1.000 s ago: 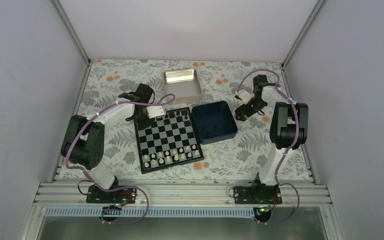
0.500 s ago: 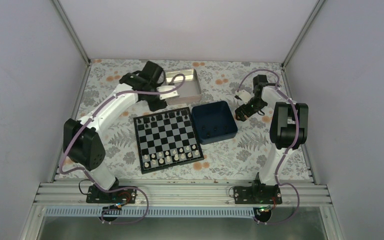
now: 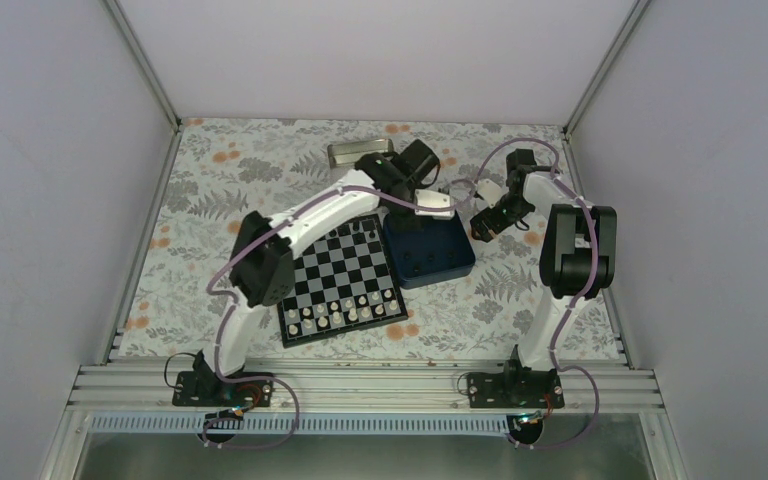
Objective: Set up the chess pieces on the board
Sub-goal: Pick up the chess piece from the storage box.
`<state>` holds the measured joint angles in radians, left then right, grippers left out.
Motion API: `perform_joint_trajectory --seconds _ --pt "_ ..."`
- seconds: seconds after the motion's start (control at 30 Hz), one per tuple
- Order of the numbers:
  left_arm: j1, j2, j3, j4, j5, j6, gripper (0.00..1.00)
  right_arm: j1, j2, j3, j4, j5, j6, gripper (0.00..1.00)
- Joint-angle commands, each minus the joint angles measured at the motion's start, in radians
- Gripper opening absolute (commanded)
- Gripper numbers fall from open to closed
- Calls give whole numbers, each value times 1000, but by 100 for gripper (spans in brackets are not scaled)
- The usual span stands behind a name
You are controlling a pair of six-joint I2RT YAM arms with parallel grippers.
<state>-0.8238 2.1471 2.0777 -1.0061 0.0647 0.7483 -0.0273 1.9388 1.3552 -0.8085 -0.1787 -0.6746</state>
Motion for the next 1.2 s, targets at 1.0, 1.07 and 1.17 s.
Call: perform_joint_trajectory --seconds 1.0,1.07,1.17 --pt "-46 200 -79 -7 -21 86 29 -2 2 -1 -25 -34 -14 100" --pt "-46 204 -74 -11 -16 87 29 -1 4 -4 -24 -34 -14 100" --pt "-46 212 -73 -9 -21 91 29 -1 8 -2 -26 -33 -16 100"
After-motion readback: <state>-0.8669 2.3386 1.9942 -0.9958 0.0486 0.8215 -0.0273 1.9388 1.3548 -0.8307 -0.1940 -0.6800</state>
